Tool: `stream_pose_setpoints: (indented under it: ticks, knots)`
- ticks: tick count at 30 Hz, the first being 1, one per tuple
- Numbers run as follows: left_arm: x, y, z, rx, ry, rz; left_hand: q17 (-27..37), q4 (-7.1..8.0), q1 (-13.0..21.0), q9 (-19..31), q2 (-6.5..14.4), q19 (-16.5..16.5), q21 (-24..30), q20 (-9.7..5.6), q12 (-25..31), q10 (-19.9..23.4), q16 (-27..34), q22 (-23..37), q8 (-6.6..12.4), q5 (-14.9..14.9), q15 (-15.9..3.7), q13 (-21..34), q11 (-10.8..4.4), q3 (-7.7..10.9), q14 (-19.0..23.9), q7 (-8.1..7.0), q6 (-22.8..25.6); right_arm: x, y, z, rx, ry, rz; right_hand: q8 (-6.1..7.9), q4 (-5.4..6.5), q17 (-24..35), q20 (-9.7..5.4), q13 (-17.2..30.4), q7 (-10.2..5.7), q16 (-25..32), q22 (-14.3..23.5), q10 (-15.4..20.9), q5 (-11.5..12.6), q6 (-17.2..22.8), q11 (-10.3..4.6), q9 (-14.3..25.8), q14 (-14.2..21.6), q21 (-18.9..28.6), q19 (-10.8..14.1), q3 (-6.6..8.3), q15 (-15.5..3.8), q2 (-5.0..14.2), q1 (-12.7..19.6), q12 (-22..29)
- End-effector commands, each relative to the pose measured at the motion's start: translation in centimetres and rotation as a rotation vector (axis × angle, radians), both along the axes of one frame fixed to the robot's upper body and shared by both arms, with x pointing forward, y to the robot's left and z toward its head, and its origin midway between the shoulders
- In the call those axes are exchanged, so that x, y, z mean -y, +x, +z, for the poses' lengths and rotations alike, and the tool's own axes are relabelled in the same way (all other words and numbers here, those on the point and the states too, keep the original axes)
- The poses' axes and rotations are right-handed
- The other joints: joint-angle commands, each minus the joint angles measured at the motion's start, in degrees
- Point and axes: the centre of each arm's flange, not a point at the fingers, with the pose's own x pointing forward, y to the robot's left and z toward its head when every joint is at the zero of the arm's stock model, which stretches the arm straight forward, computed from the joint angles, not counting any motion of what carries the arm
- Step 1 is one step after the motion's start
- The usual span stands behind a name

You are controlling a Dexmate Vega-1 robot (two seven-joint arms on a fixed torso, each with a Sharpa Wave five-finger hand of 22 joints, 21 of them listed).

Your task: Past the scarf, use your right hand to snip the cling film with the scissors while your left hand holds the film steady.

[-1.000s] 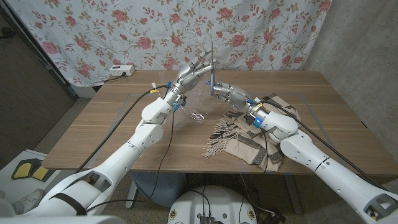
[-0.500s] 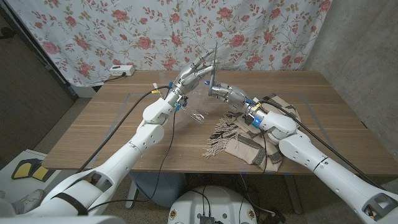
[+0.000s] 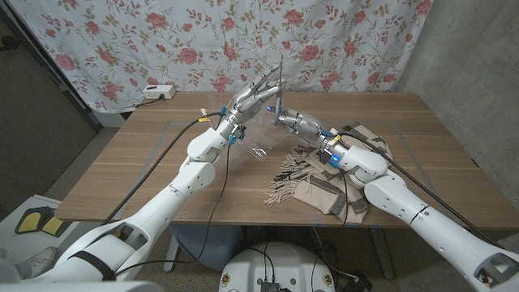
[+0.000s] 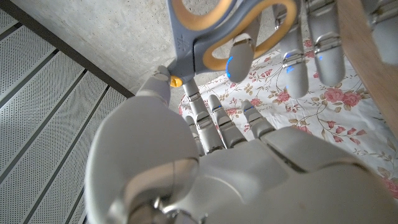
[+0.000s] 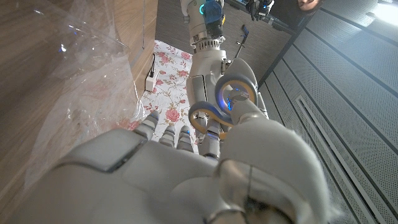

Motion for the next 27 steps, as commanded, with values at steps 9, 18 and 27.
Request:
stream_pose_setpoints:
  ticks: [9, 18, 27]
  knots:
    - [0.7, -0.05, -0.68, -0.015, -0.009, -0.013, 0.4, 0.38, 0.3, 0.2, 0.9, 0.0, 0.1, -0.01, 0.3, 3.9, -0.1, 0.2, 0.13, 0.2, -1.42, 0.2, -3.71, 0.06, -0.5, -0.31, 0.2, -0.12, -0.14, -0.3, -0.01, 0.013, 0.018, -0.12, 0.19, 0.1, 0.52, 0.2, 0.51, 0.3, 0.1, -0.4, -0.7, 0.1, 0.41, 0.2, -6.9, 0.2, 0.0, -0.4, 0.52, -1.23, -0.7, 0.1]
    - [0.9, -0.17, -0.91, -0.009, -0.023, -0.006, 0.6, 0.31, 0.4, 0.2, 0.9, 0.0, 0.1, -0.04, 0.1, 3.9, 0.1, 0.2, 0.32, 0.2, -1.51, 0.0, -3.72, -0.07, -0.4, -0.95, 0.9, -0.47, -0.09, -0.6, -0.018, 0.02, 0.03, -0.46, -0.04, 0.0, 0.76, 0.2, 0.91, 0.3, 0.1, 0.1, -0.9, -0.4, 0.47, 0.1, -6.7, 0.2, 0.0, -0.89, 0.82, -2.19, -0.9, 0.3]
    - [1.0, -0.12, -1.06, -0.013, -0.04, -0.009, 0.8, 0.26, 0.6, 0.2, 0.9, 0.1, 0.1, -0.1, 0.1, 4.0, 0.3, 0.2, 0.45, 0.2, -1.62, -0.1, -3.72, -0.18, -0.3, -1.25, 1.4, -0.55, -0.17, -0.77, -0.02, 0.016, 0.028, -0.49, -0.55, -0.1, 0.73, 0.2, 0.9, 0.4, 0.1, 0.5, -0.8, -0.4, 0.42, 0.2, -6.4, 0.2, 0.0, -0.98, 0.87, -2.75, -0.5, 0.4]
